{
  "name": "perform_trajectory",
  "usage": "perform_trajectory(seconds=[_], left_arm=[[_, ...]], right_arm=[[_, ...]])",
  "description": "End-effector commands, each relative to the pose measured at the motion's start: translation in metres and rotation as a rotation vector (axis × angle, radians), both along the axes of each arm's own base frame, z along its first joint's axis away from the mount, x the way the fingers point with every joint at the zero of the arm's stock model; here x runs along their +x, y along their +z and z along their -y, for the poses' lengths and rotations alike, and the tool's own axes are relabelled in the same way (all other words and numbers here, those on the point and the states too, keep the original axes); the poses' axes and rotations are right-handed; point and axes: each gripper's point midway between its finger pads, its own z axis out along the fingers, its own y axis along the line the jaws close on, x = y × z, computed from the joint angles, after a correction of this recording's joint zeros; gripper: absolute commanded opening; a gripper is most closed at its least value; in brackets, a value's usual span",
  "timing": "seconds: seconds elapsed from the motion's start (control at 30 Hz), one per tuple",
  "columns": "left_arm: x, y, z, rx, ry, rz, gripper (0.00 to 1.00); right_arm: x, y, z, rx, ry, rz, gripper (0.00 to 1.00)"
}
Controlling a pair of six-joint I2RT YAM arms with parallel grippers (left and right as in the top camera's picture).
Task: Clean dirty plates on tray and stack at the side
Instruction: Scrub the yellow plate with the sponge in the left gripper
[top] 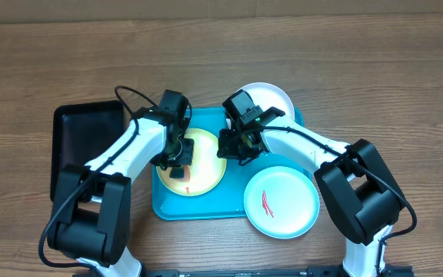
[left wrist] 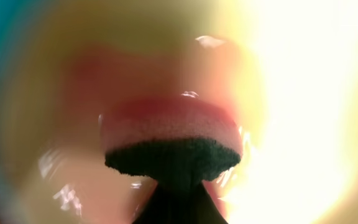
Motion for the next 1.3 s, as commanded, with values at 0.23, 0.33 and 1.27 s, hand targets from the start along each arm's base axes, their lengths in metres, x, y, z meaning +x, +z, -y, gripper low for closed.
perform_trajectory(seconds=[0.23, 0.33, 1.27], left_arm=[[0.049, -0.003, 0.024, -0.093, -0.015, 0.19, 0.04], [0.075, -0.003, -0.018, 0.144, 0.135, 0.303, 0.04], [0.068, 0.002, 0.046, -0.097, -0.089, 0.306, 0.05]], right_arm=[[0.002, -0.007, 0.005, -0.022, -0.022, -0.002, 0.06], [0.002, -0.007, 0.005, -0.022, -0.022, -0.002, 0.06], [0.003, -0.008, 0.006, -0.028, -0.024, 0.003, 0.07]])
